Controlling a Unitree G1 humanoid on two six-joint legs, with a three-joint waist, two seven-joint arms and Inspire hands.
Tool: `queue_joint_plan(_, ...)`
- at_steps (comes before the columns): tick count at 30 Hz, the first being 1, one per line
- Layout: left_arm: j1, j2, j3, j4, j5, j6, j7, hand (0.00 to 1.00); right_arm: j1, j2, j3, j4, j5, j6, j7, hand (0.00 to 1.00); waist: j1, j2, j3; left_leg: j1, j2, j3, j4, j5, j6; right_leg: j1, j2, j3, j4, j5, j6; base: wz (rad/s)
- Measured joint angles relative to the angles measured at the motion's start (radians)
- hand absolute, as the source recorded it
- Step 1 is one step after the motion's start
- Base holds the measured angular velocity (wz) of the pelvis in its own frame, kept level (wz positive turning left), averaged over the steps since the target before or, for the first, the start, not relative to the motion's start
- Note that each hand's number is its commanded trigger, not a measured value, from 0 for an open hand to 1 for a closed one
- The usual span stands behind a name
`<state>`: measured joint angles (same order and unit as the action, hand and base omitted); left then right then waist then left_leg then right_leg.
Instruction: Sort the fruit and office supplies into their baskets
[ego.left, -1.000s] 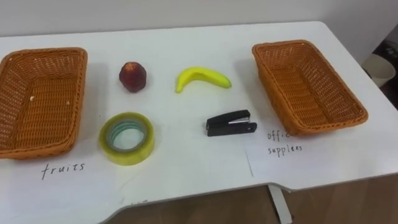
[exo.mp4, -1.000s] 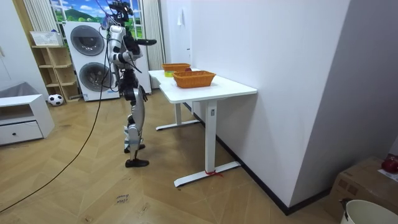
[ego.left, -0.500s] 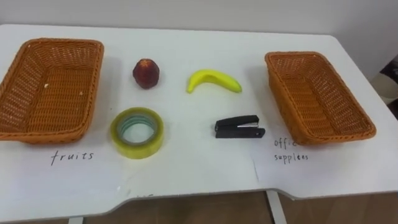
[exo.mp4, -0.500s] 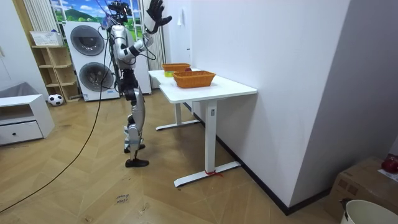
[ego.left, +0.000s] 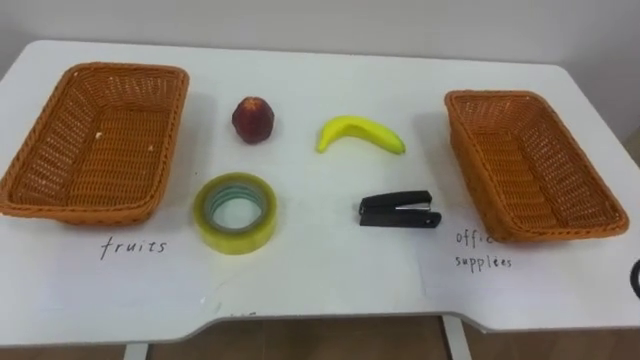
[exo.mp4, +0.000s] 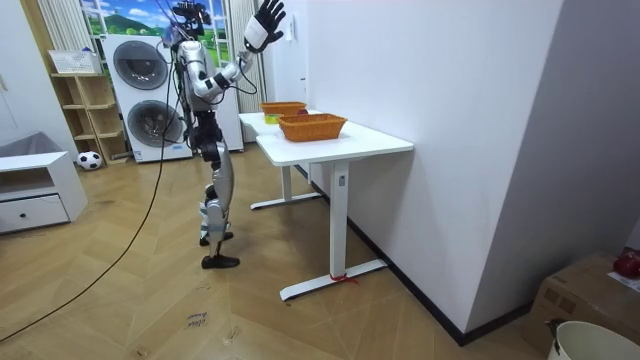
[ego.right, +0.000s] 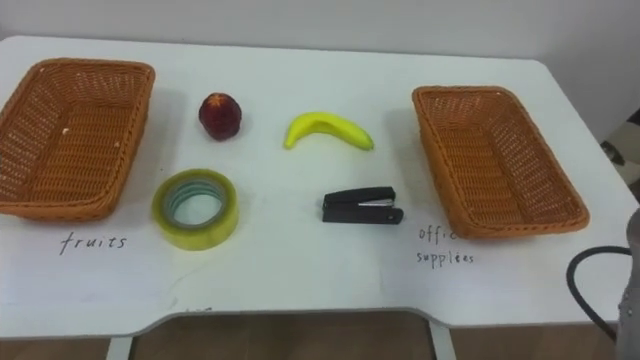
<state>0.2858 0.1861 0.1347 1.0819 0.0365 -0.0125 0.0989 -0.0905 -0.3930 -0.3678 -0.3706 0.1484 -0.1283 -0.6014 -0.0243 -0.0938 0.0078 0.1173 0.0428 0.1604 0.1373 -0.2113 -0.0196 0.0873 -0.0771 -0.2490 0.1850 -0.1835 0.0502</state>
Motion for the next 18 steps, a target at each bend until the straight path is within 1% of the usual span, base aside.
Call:
queue_joint_plan(2, 0.0, 0.0, 0.003, 0.002, 0.019, -0.001, -0.008, 0.0, -0.031, 0.0, 0.016, 0.0, -0.003, 0.0, 0.035, 0.0, 0.006, -0.005, -0.0004, 0.0, 0.0, 0.0, 0.001, 0.0, 0.0, 0.002, 0.0, 0.0, 0.0, 0.0, 0.0, 0.0)
queue_joint_plan(4, 0.0, 0.0, 0.011, 0.007, 0.038, -0.001, -0.022, 0.0, -0.044, -0.001, 0.026, 0.0, -0.003, 0.0, 0.061, 0.0, 0.009, -0.011, -0.0007, 0.0, 0.0, -0.002, 0.007, 0.0, 0.0, 0.008, -0.001, 0.0, 0.0, 0.0, 0.0, 0.04)
queue_joint_plan(5, 0.001, 0.0, 0.012, 0.008, 0.043, -0.001, -0.025, 0.0, -0.046, -0.002, 0.03, 0.0, -0.005, 0.0, 0.07, 0.0, 0.011, -0.013, 0.0, 0.001, 0.0, -0.002, 0.009, 0.0, 0.0, 0.01, -0.001, -0.001, 0.0, 0.0, 0.0, 0.07)
queue_joint_plan(7, -0.001, 0.0, 0.018, 0.008, 0.046, -0.001, -0.029, 0.0, -0.046, -0.003, 0.034, 0.001, -0.051, 0.0, 0.107, 0.0, 0.026, -0.017, 0.0021, 0.0, 0.0, -0.003, 0.011, 0.0, 0.0, 0.011, -0.001, -0.001, -0.001, 0.0, 0.0, 0.04)
queue_joint_plan(9, -0.001, 0.0, 0.022, 0.009, 0.046, -0.001, -0.031, 0.0, -0.046, -0.004, 0.035, 0.001, -0.071, 0.0, 0.136, 0.0, 0.034, -0.017, 0.0022, 0.0, 0.0, -0.004, 0.01, 0.0, 0.0, 0.011, -0.001, -0.001, 0.0, 0.0, 0.0, 0.02)
queue_joint_plan(13, 0.001, 0.0, 0.031, 0.013, 0.046, 0.003, -0.043, 0.0, -0.046, -0.004, 0.053, 0.003, -0.071, 0.0, 0.201, 0.0, 0.037, -0.016, 0.0029, -0.002, 0.001, -0.01, 0.009, 0.0, 0.0, 0.012, -0.001, -0.002, 0.0, 0.0, 0.0, 0.02)
queue_joint_plan(18, -0.003, 0.002, 0.031, 0.01, 0.046, 0.012, -0.069, 0.0, -0.048, -0.005, 0.083, 0.021, -0.076, 0.025, 0.273, 0.0, 0.036, -0.016, 0.0013, -0.002, 0.0, -0.011, 0.01, 0.0, 0.0, 0.012, -0.001, -0.001, 0.0, 0.0, 0.0, 0.0)
